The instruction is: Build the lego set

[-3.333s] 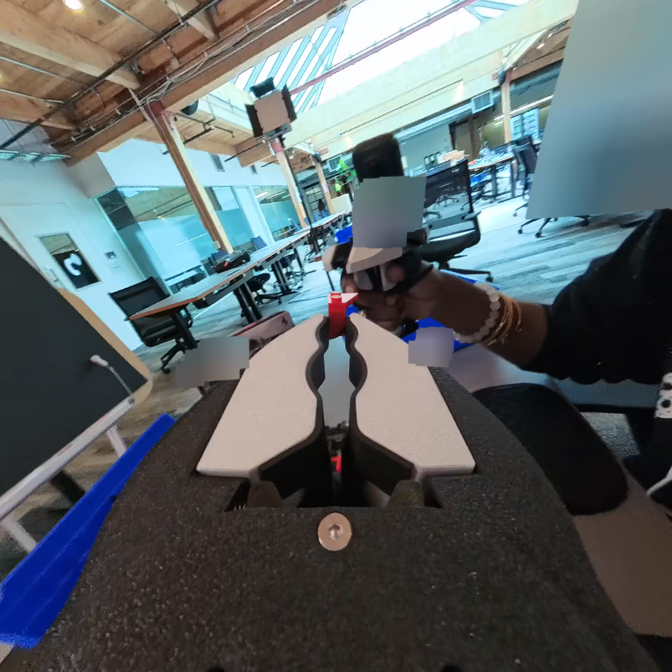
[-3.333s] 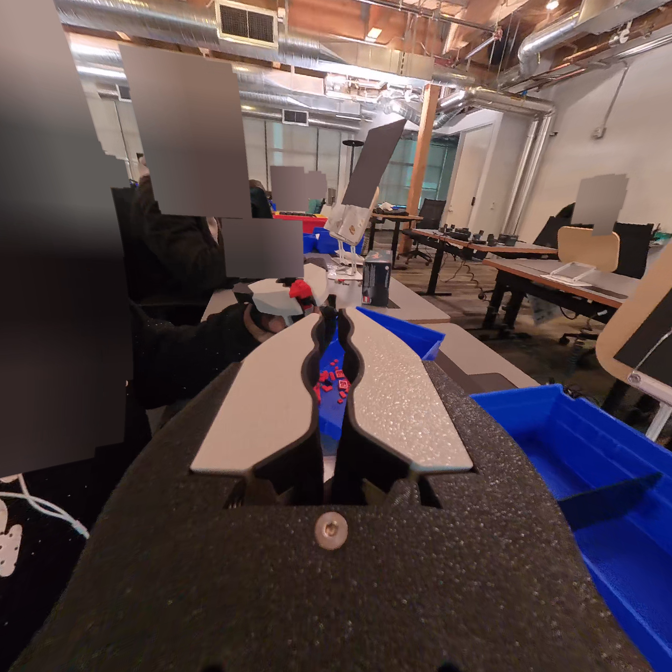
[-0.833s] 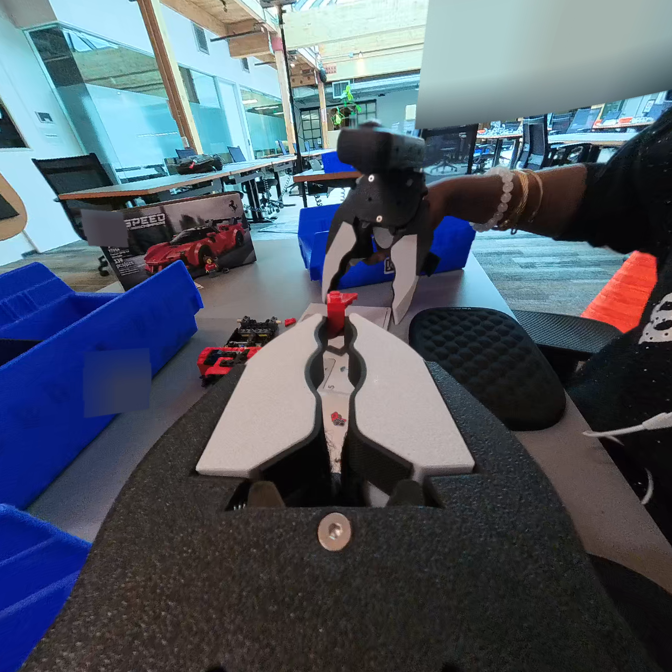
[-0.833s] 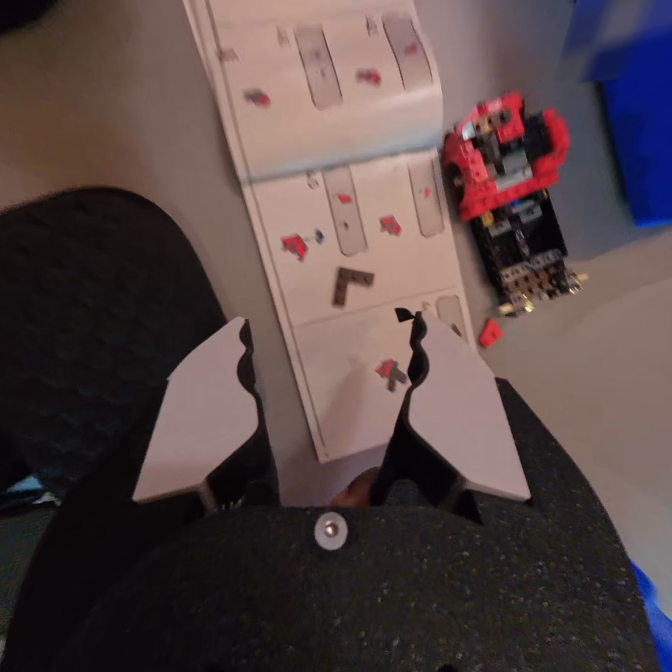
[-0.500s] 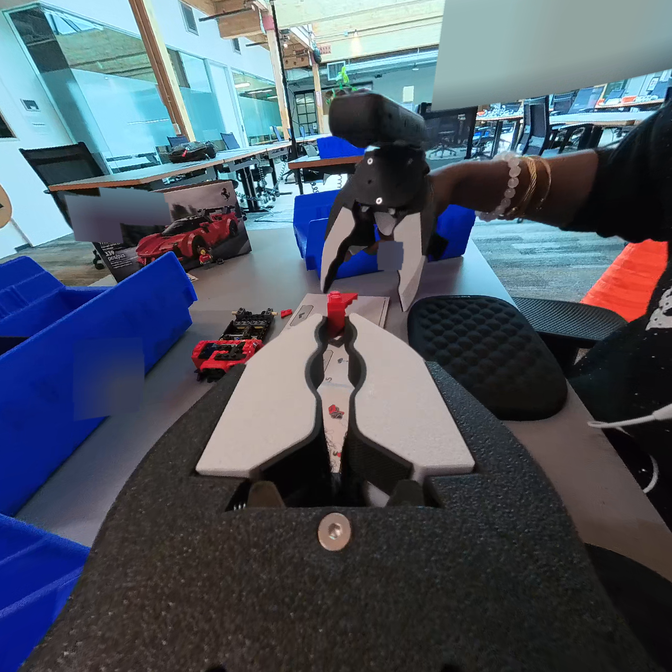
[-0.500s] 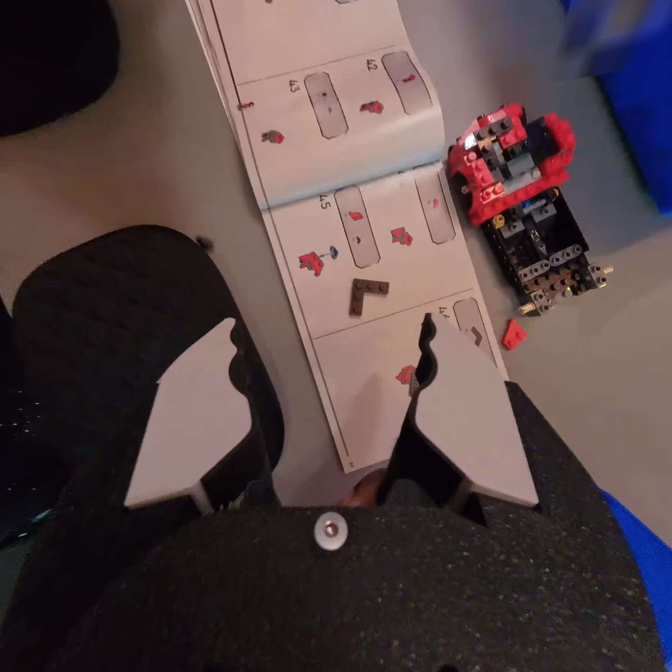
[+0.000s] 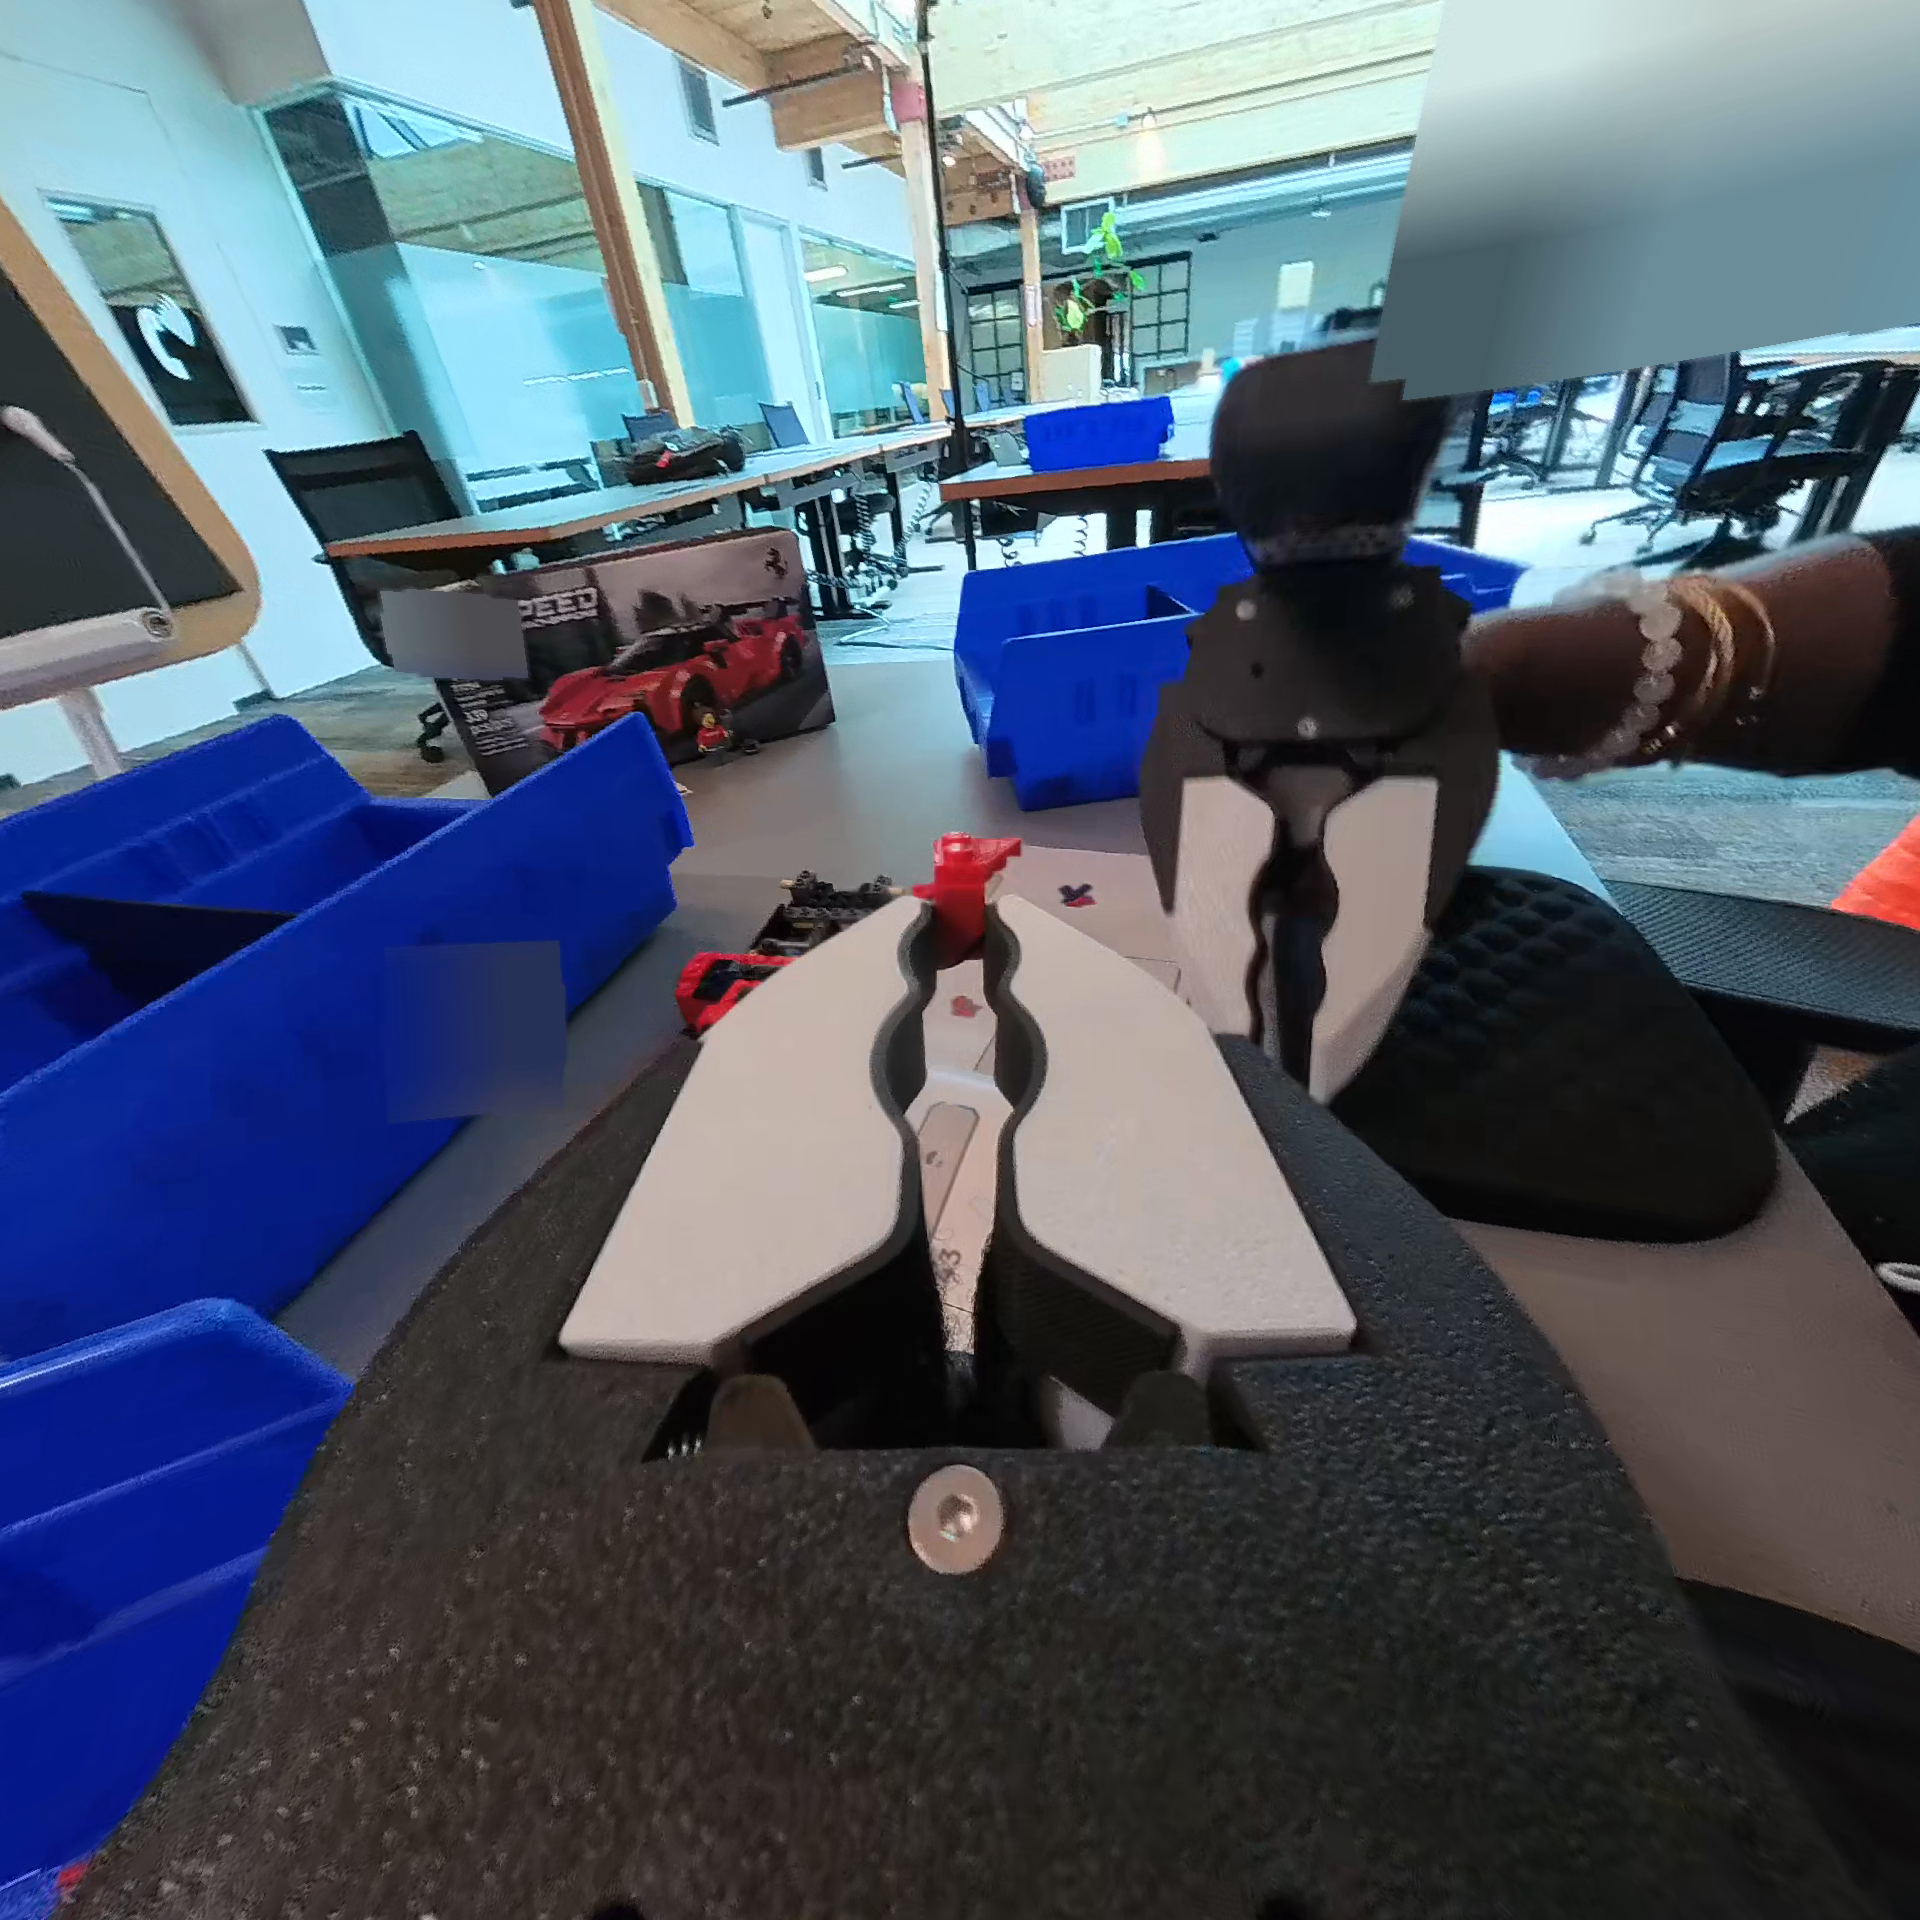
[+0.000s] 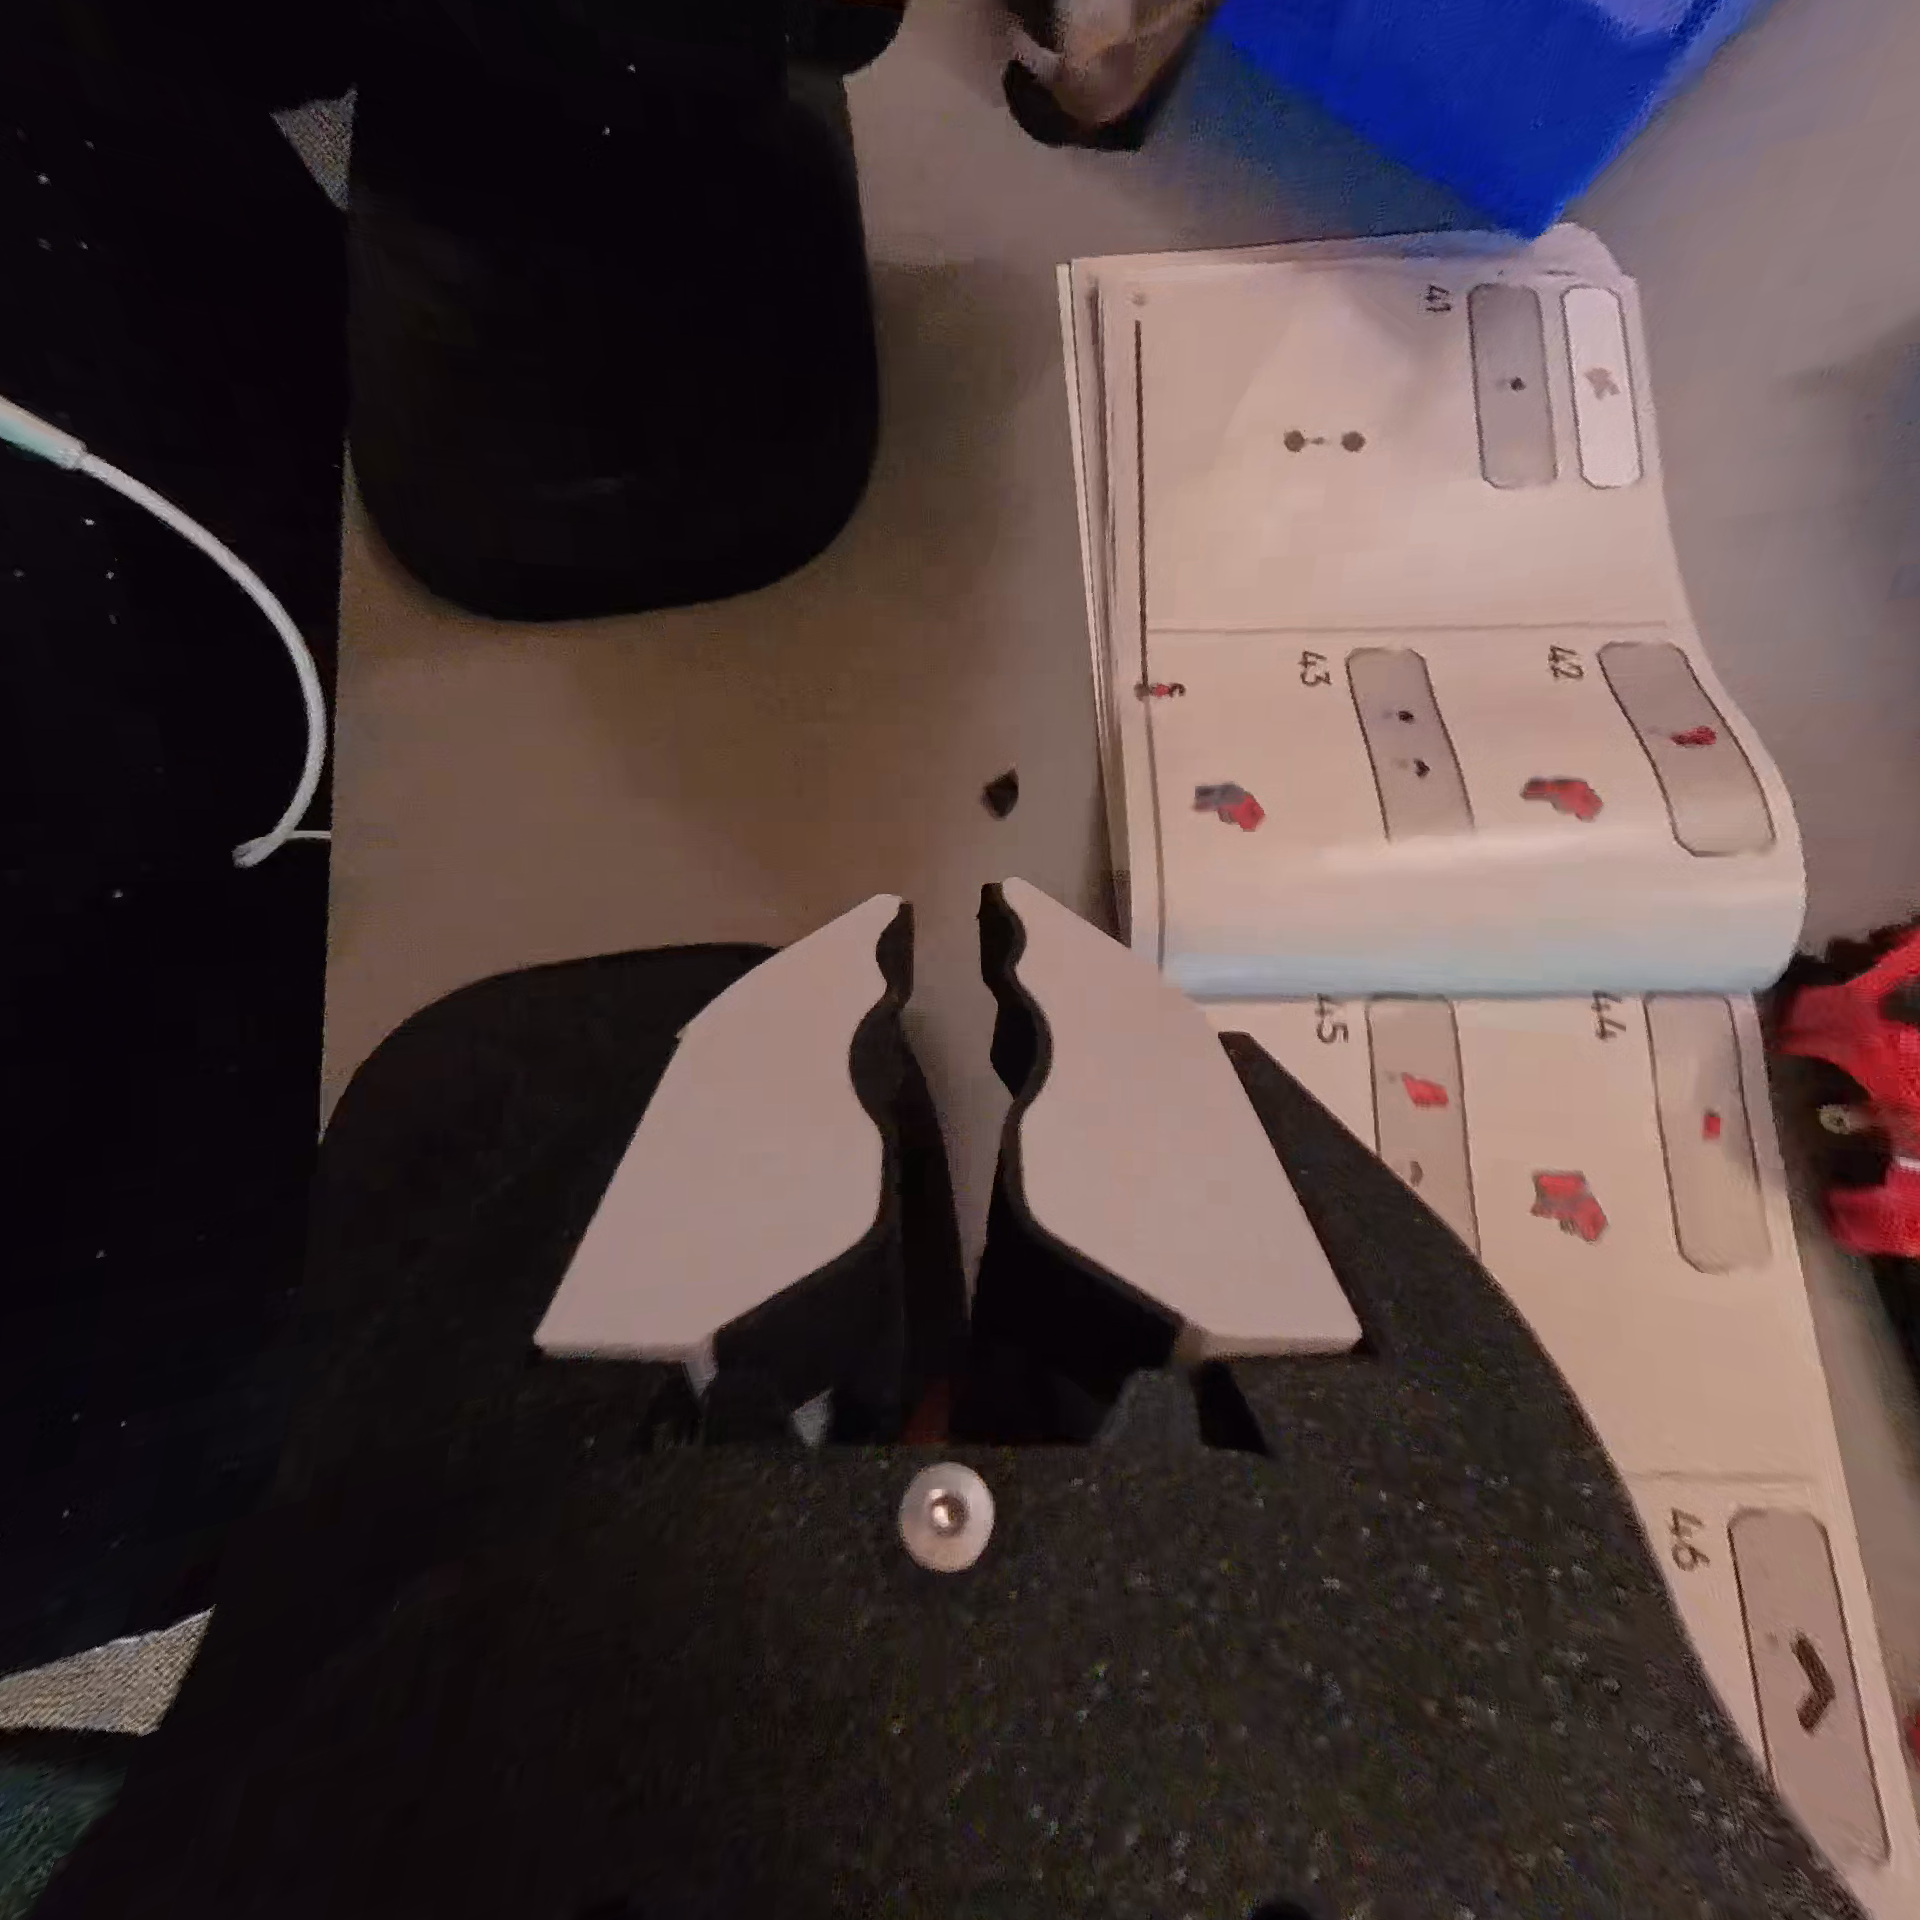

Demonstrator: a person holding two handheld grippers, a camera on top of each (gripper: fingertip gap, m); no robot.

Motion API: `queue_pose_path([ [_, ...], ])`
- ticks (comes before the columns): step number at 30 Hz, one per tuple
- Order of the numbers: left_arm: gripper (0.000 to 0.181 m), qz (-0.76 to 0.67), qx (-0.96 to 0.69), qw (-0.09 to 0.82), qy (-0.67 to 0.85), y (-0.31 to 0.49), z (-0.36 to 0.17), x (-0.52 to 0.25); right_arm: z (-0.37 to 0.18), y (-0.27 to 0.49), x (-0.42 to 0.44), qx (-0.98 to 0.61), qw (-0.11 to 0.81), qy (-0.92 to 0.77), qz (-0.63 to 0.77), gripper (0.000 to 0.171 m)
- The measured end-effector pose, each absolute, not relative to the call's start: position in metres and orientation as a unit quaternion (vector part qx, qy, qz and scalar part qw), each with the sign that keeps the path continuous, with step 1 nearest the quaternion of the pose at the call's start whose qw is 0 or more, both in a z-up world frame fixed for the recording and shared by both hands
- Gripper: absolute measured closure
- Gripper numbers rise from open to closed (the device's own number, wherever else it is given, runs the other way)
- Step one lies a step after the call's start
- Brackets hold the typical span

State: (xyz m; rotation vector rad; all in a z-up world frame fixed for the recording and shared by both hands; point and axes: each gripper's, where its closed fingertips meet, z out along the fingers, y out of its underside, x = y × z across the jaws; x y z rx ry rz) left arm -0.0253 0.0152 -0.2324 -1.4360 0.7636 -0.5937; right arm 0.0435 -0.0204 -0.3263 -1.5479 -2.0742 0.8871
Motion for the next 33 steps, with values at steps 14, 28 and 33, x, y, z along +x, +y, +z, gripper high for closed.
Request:
queue_pose_path([
  [14, 0.174, -0.254, -0.632, 0.646, 0.345, 0.014, -0.235, -0.025, -0.356, -0.02, 0.009, -0.575, 0.2, -0.739, 0.289, 0.167],
  [28, 0.174, -0.275, -0.637, 0.636, 0.338, 0.015, -0.239, -0.024, -0.324, 0.07, 0.111, -0.727, 0.159, -0.594, 0.306, 0.17],
  [33, 0.174, -0.275, -0.641, 0.631, 0.341, 0.016, -0.243, -0.022, -0.35, 0.066, 0.131, -0.782, 0.014, -0.515, 0.35, 0.17],
])
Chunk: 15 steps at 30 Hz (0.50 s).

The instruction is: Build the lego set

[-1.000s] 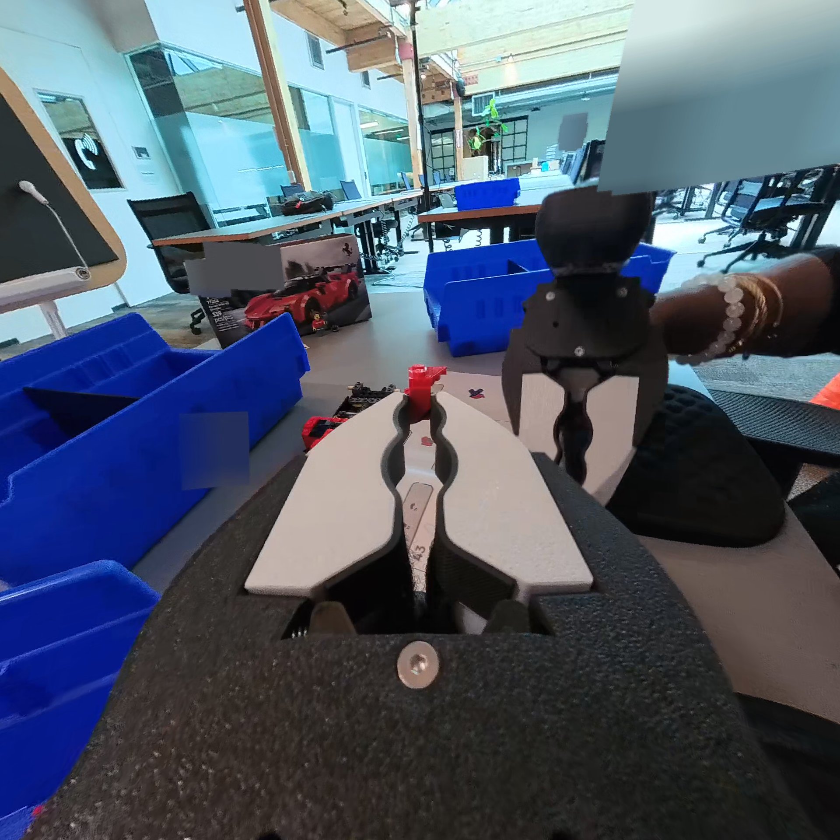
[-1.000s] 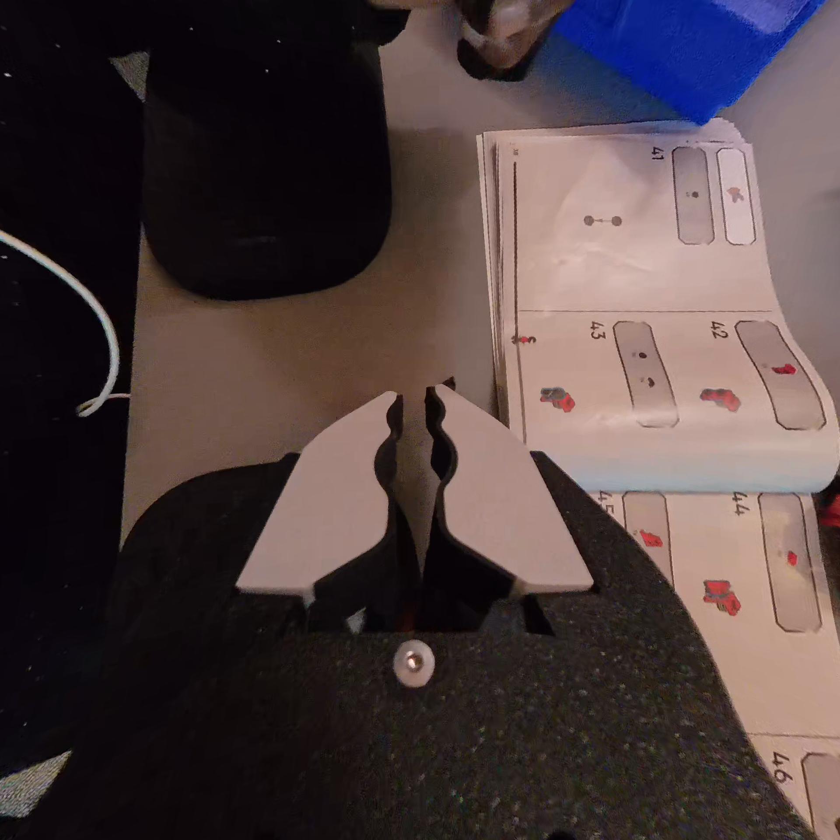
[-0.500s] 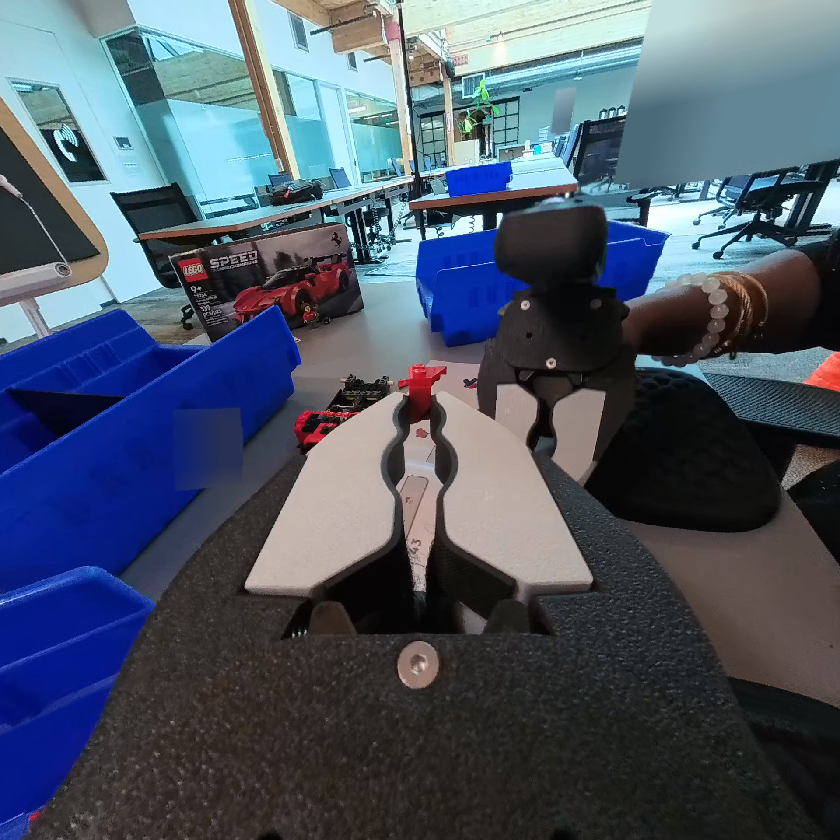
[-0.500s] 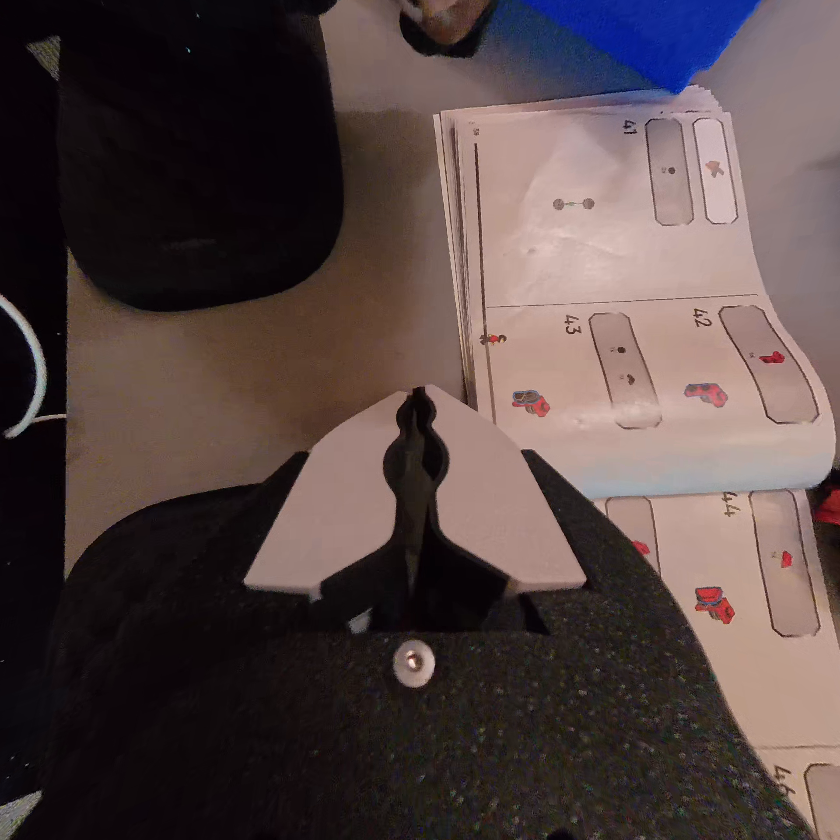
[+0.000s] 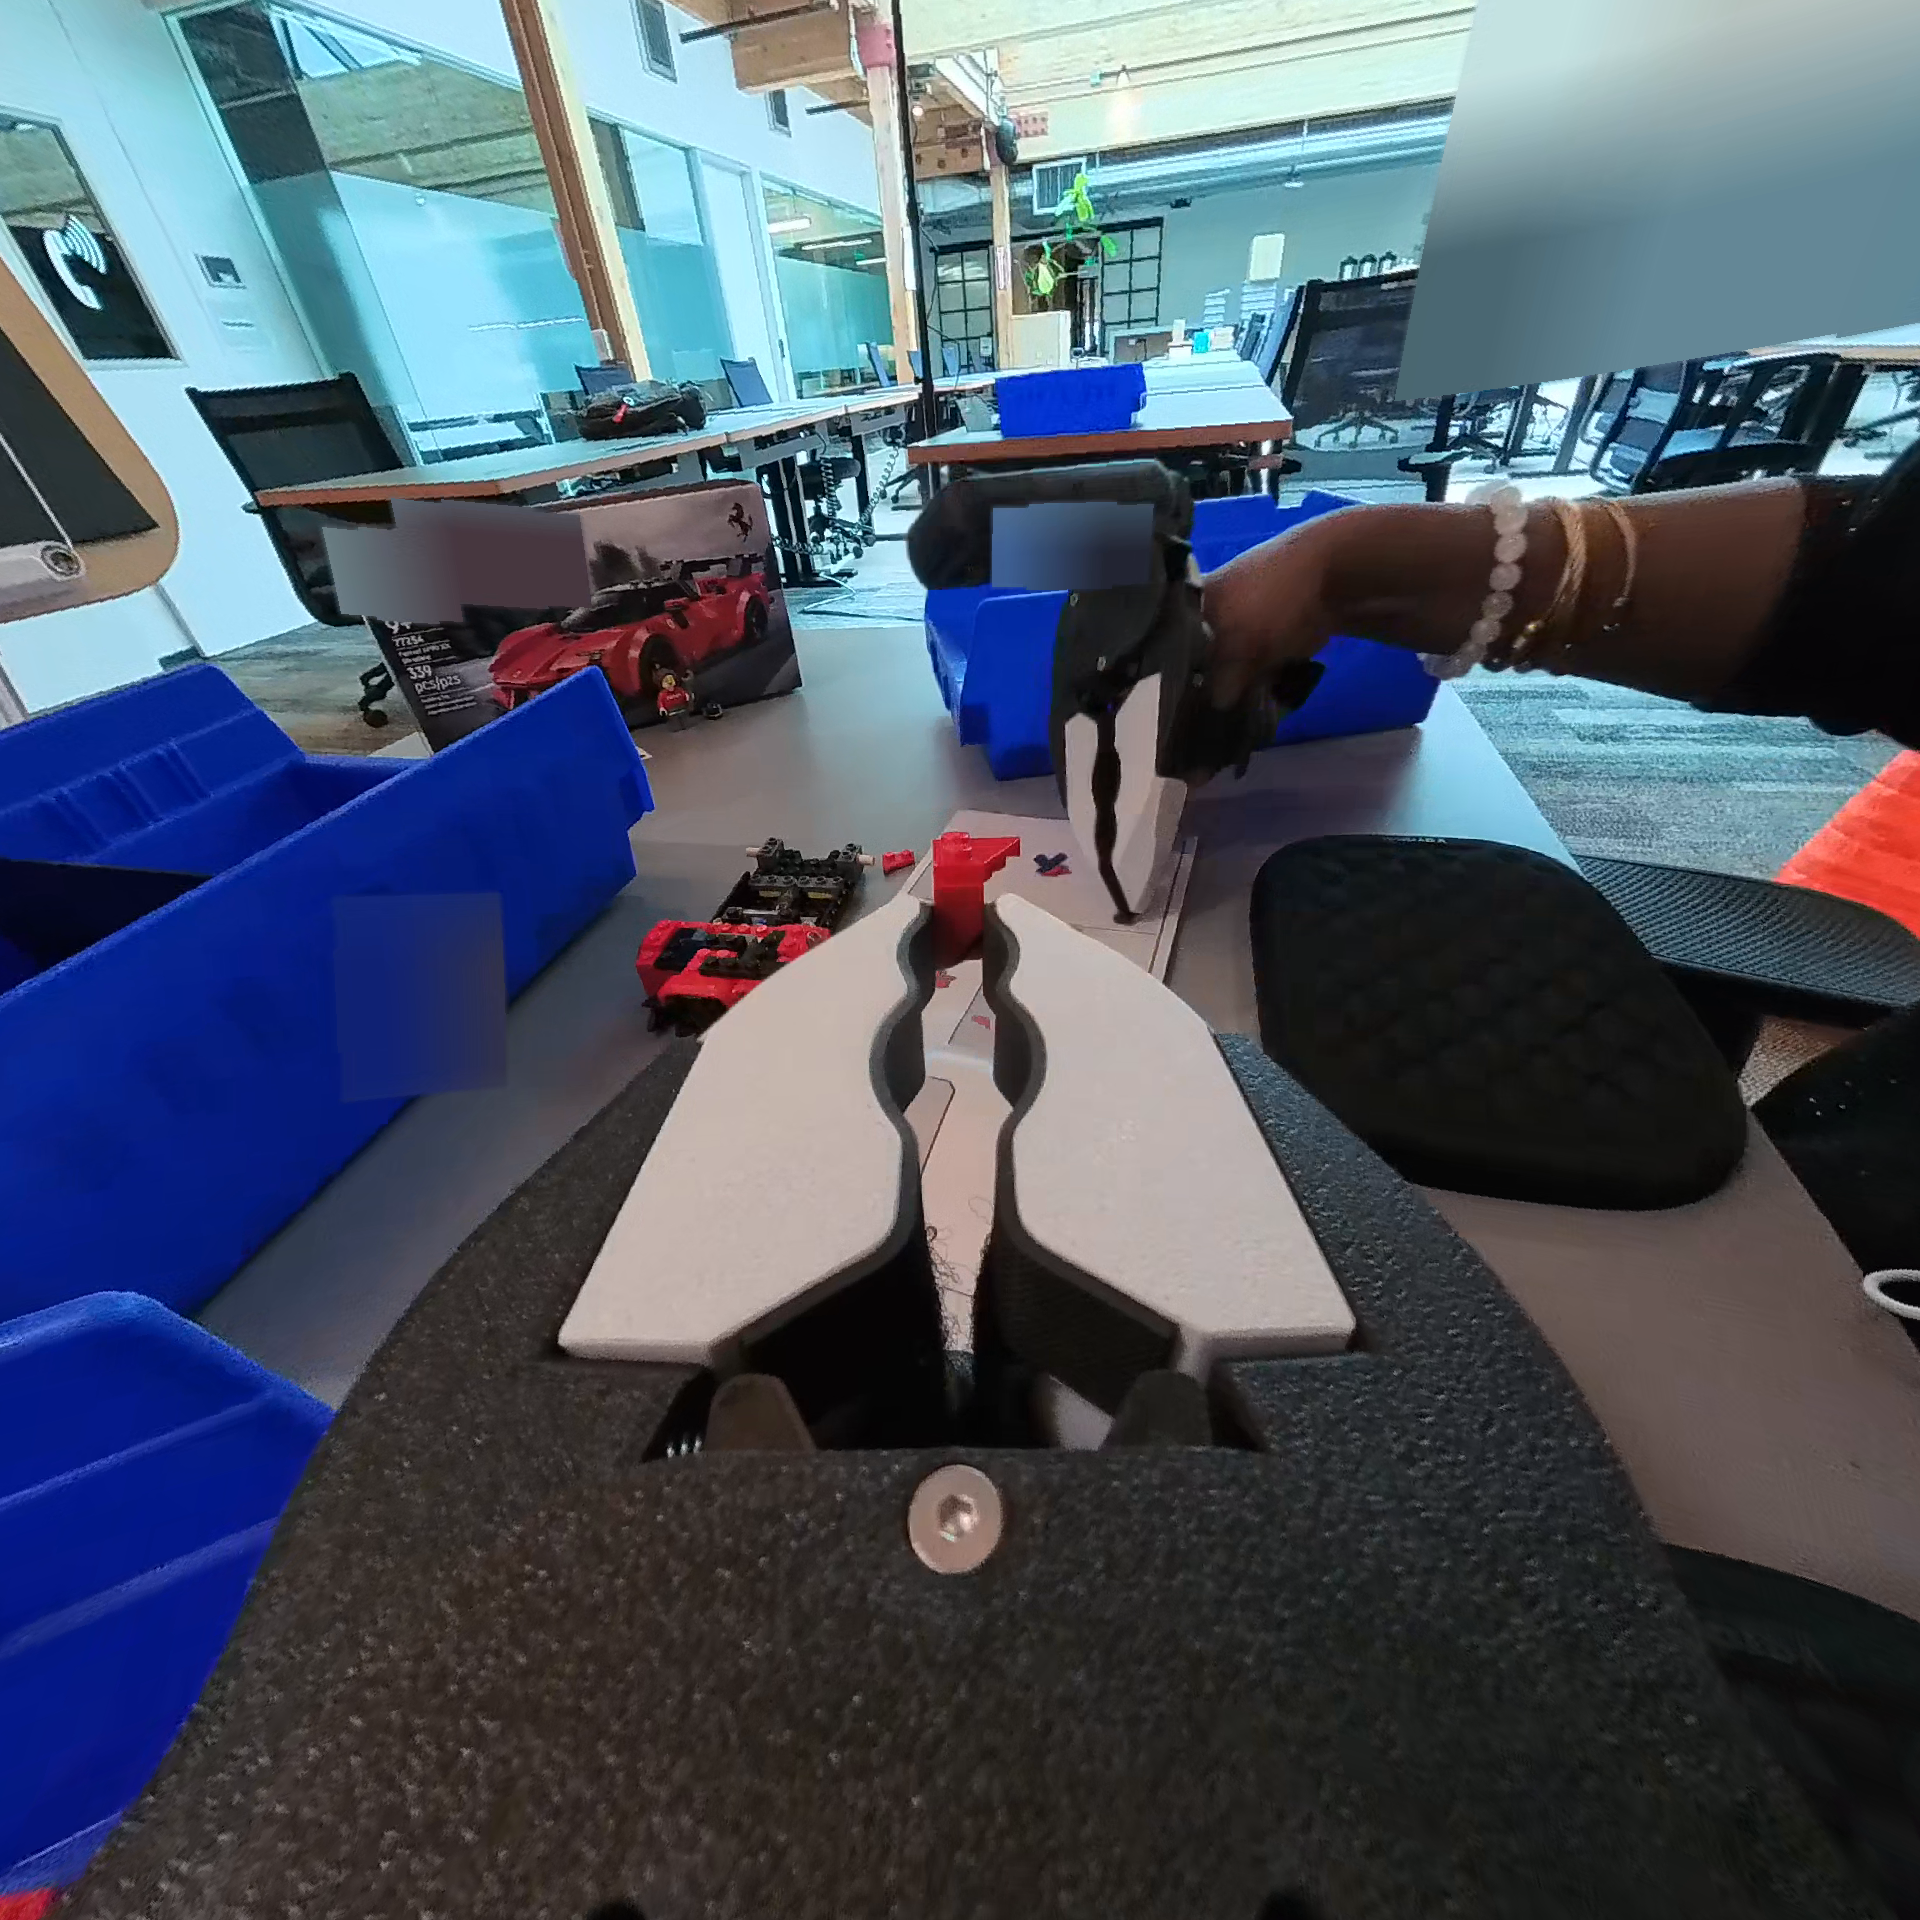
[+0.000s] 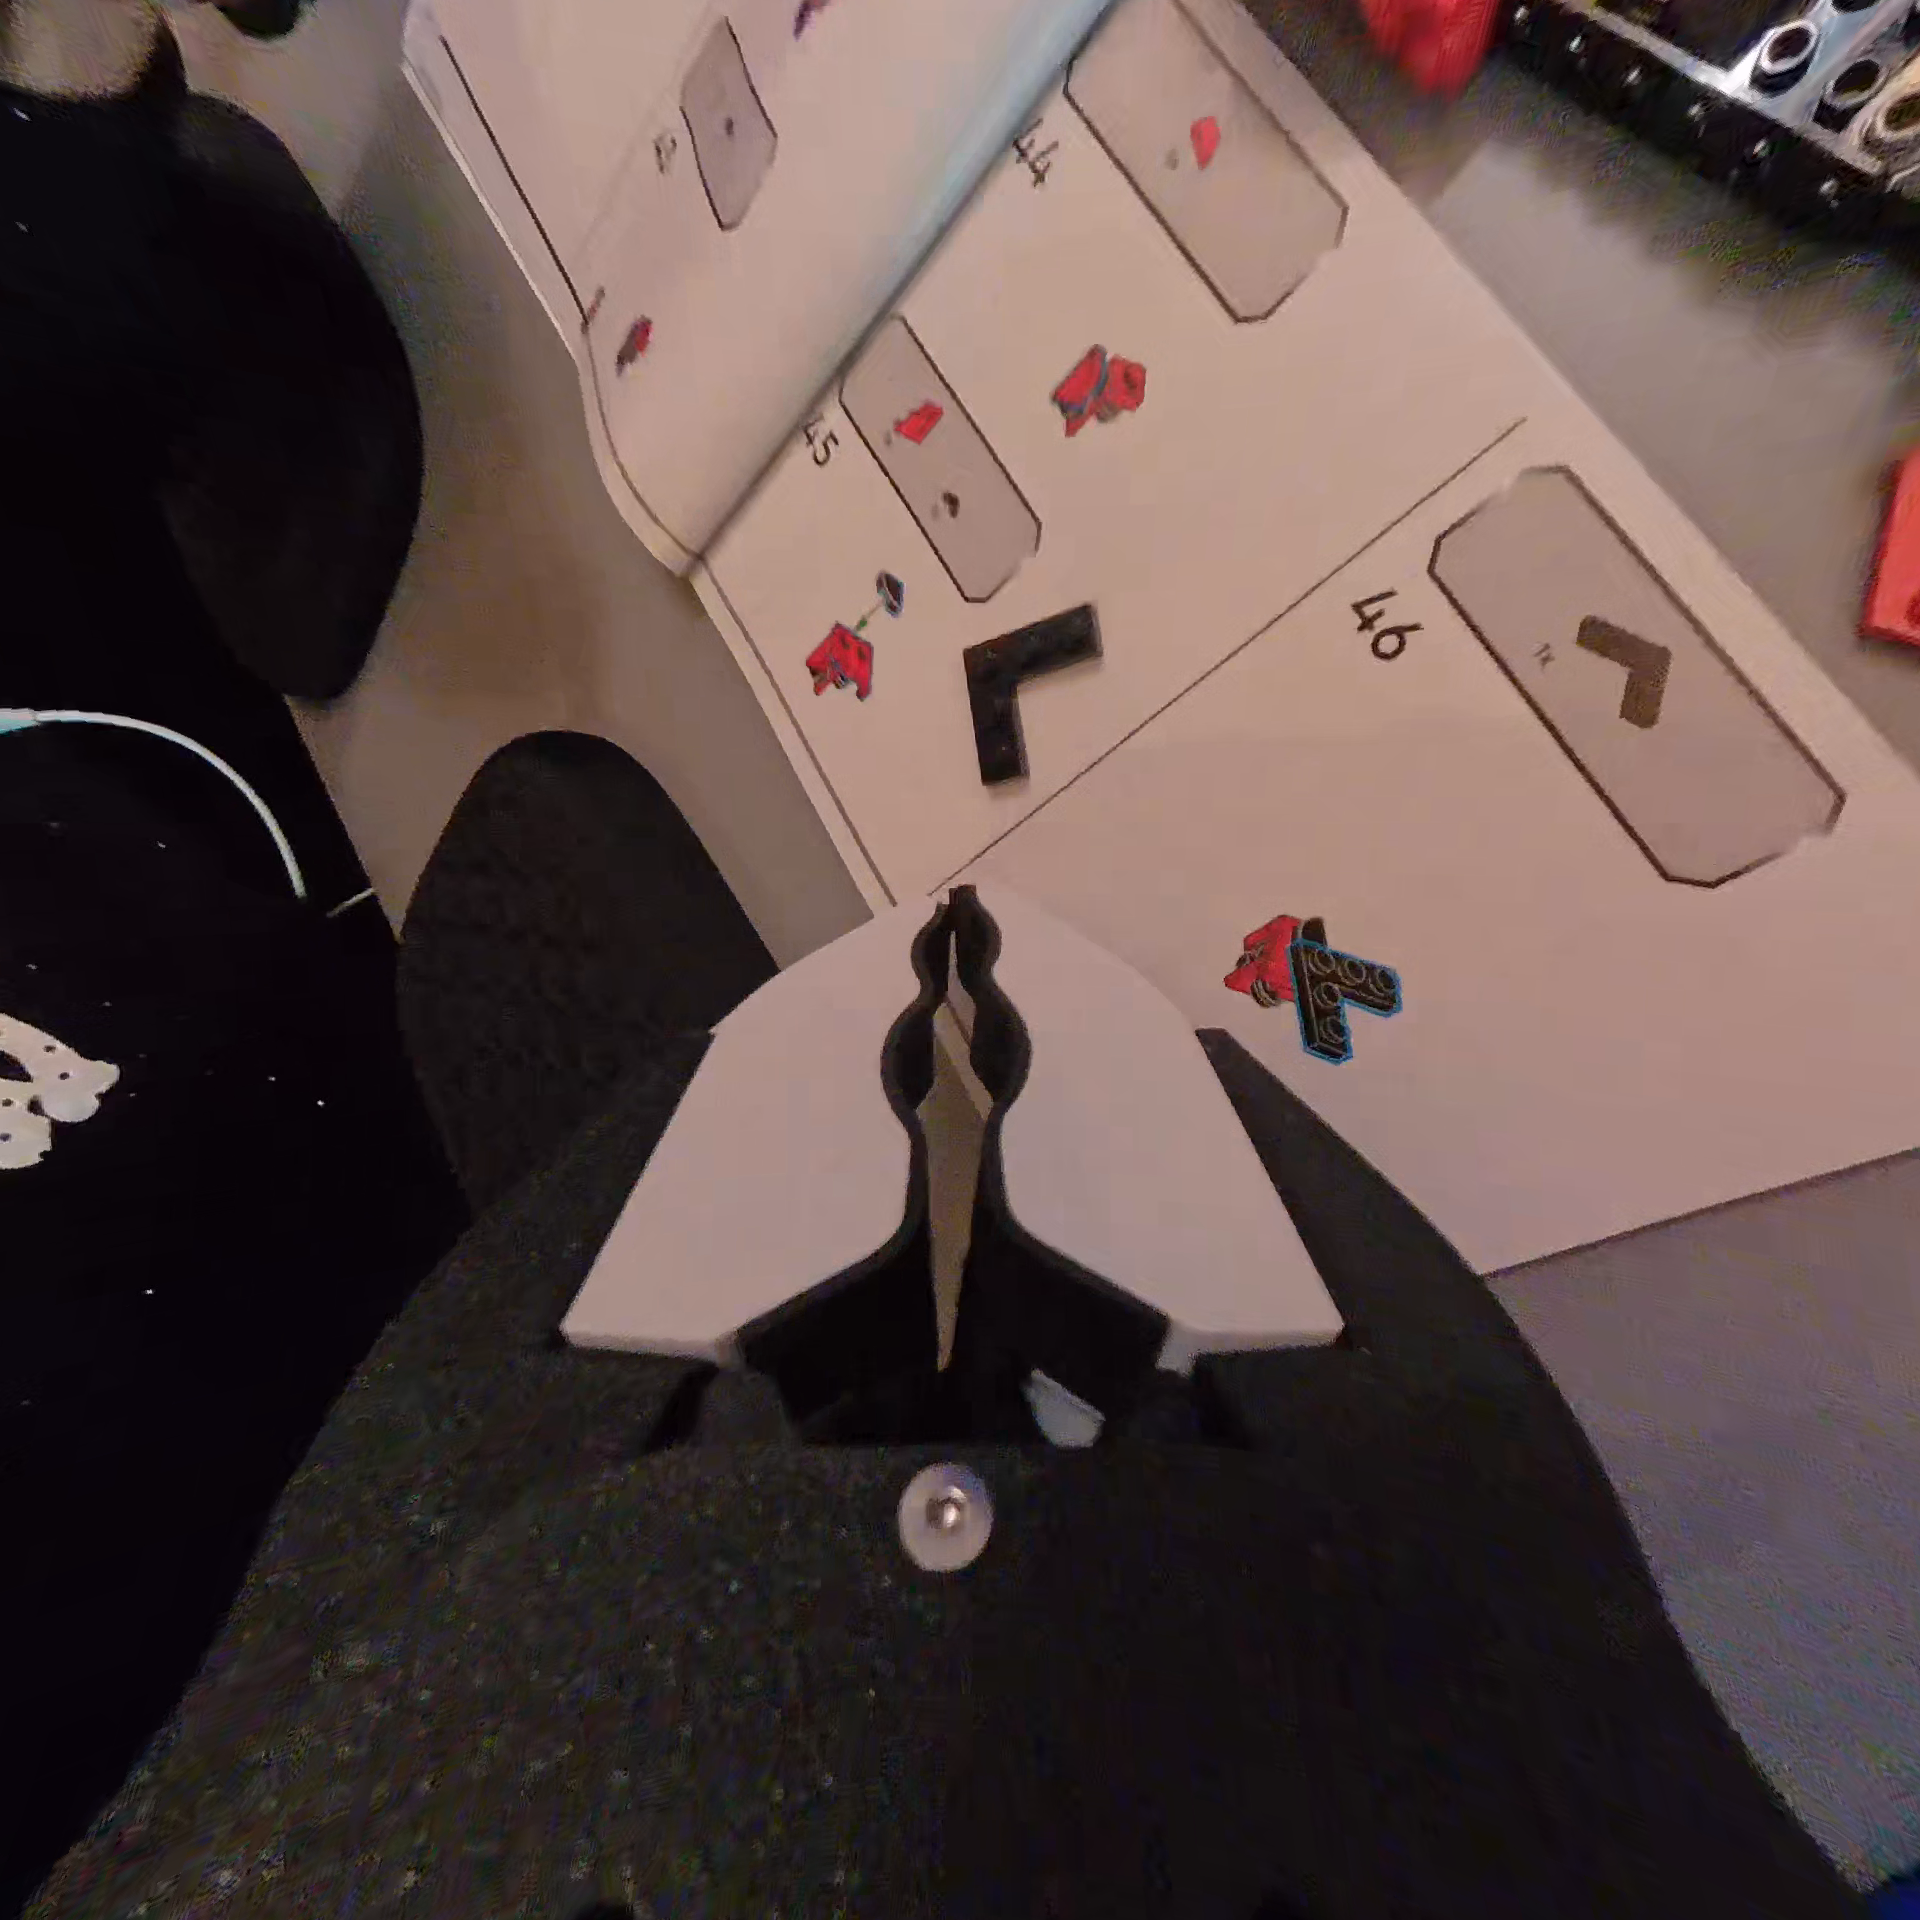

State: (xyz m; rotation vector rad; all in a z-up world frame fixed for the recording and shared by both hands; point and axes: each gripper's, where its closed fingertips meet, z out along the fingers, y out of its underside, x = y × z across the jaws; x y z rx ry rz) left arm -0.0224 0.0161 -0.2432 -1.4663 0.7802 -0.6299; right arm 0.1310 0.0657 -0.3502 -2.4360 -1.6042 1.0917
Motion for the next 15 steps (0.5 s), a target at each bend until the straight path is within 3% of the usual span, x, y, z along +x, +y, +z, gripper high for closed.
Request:
queue_pose_path([
  [5, 0.174, -0.279, -0.643, 0.626, 0.341, 0.017, -0.246, -0.022, -0.351, 0.082, 0.136, -0.802, -0.004, -0.509, 0.312, 0.166],
  [15, 0.174, -0.273, -0.644, 0.622, 0.351, 0.016, -0.248, -0.02, -0.341, 0.11, 0.147, -0.786, 0.097, -0.581, 0.186, 0.157],
])
